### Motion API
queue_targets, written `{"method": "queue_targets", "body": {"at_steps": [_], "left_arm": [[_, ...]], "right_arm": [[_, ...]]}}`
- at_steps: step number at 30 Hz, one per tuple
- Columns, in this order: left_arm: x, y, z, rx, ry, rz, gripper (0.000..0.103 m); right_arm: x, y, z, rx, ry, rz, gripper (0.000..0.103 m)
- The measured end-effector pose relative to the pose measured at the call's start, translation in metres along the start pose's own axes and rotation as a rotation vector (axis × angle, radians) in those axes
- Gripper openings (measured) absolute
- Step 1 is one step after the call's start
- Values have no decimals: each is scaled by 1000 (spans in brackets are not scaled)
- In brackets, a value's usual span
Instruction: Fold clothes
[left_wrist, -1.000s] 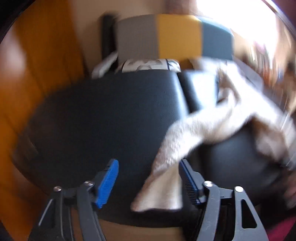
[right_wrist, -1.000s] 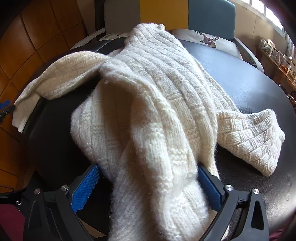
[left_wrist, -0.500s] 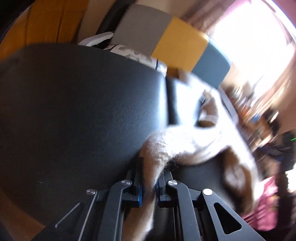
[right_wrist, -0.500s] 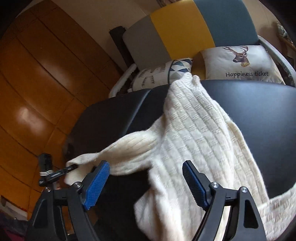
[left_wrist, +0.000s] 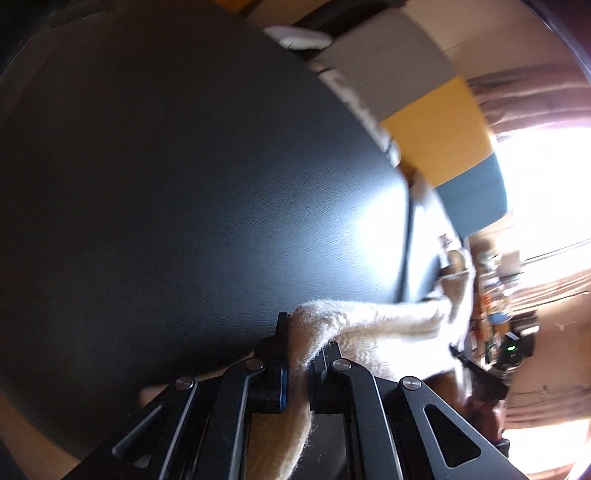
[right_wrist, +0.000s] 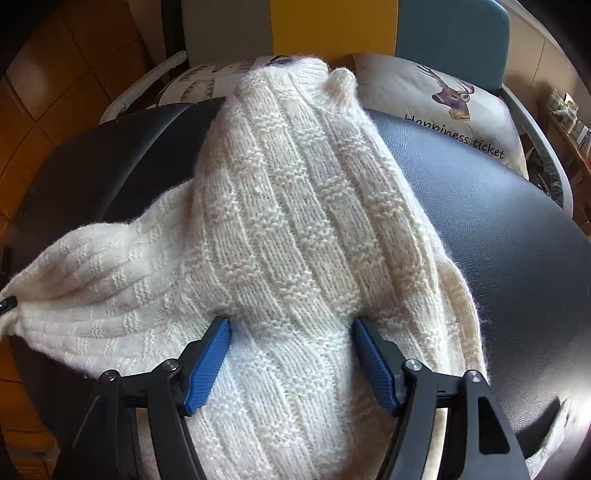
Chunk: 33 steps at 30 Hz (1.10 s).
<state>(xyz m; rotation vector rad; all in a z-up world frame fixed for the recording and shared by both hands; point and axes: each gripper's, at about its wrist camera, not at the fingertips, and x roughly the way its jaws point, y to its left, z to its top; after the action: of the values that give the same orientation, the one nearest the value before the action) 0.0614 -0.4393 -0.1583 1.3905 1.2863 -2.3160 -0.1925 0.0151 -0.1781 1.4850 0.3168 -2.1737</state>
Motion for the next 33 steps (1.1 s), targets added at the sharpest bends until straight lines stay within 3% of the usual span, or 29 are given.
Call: {"method": "queue_targets", "body": {"at_steps": [4, 7, 10, 12, 13, 17, 22, 23, 25, 26, 31, 33], "left_arm": [[17, -6, 0, 69, 37, 101, 7], [11, -16, -2, 91, 55, 118, 9], [-16, -19, -7, 83, -4, 72, 21], [-38, -13, -11, 68, -61, 94, 40], [-46, -9, -15, 60, -78, 117, 43], [-62, 16, -29, 34, -87, 160, 49], [-29, 21, -37, 48, -46, 143, 57], [-22, 20, -38, 57, -51, 159, 56], [-17, 7, -42, 158, -120, 323, 24], [-12, 1, -41, 192, -149, 419, 14], [-25, 8, -12, 11, -220, 396, 14], [-39, -8, -16, -9, -288, 318, 14]], "right_arm": [[-2, 2, -8, -8, -40, -27, 77], [-4, -1, -12, 5, -52, -22, 78], [-6, -5, -12, 5, -54, -16, 78], [-7, -8, -13, 8, -57, -11, 78], [-8, -8, -14, 7, -59, -10, 78], [-12, -8, -18, 5, -64, -9, 80], [-11, -8, -14, -2, -68, -11, 80], [-11, -8, -15, -1, -68, -12, 80], [-11, -7, -14, 2, -66, -15, 80], [-11, -7, -14, 4, -65, -17, 80], [-15, -9, -10, 18, -61, 17, 82], [-32, -19, -11, 52, -89, 110, 82]]}}
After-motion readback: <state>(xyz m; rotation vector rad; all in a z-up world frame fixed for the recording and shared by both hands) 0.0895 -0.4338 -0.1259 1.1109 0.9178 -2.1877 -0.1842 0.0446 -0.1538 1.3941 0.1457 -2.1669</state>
